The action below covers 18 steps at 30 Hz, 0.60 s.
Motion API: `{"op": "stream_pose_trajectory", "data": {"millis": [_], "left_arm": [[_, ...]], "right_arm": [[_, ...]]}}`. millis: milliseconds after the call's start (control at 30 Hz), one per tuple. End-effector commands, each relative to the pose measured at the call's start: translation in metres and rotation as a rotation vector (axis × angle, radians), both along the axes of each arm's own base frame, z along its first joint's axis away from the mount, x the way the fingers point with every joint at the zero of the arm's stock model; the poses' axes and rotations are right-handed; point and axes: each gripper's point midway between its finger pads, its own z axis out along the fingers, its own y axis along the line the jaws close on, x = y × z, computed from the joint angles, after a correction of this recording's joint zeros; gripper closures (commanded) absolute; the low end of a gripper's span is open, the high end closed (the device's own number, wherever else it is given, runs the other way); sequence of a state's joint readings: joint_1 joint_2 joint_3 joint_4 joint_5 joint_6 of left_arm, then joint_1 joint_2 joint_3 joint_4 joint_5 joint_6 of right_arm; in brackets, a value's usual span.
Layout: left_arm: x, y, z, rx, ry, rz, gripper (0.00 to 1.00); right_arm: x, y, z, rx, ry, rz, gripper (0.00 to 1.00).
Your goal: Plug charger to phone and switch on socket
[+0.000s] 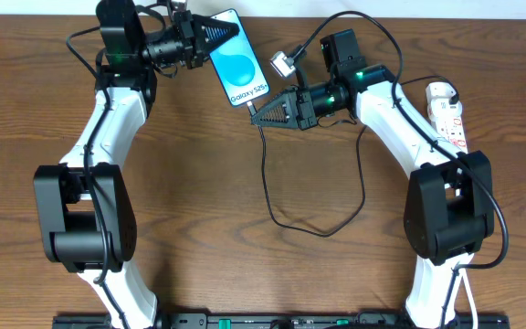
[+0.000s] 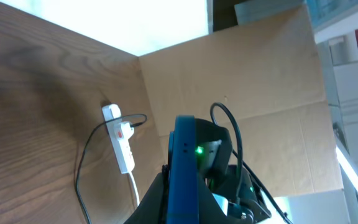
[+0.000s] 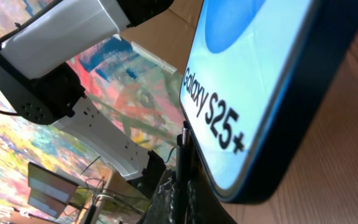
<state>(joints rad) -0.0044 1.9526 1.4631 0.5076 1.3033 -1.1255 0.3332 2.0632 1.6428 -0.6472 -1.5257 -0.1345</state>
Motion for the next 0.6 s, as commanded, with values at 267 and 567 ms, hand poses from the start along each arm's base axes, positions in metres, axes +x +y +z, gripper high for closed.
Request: {"op": "stream_pose_trajectory", "data": {"millis": [267,567], "left_arm": [[-0.0097,-0.0010,0.0111,-0.002,-0.038,-0.055,0.93],[-0.0097,-0.0010,0.0111,-0.002,-0.038,-0.055,0.93]], "right_arm": [[0.0004,-0.0056,0.0110,-0.015,-0.001,-0.020,0.99],[0.0013,-0.0058,0.0116,-0.010,-0.010,-0.021,0.99]]}}
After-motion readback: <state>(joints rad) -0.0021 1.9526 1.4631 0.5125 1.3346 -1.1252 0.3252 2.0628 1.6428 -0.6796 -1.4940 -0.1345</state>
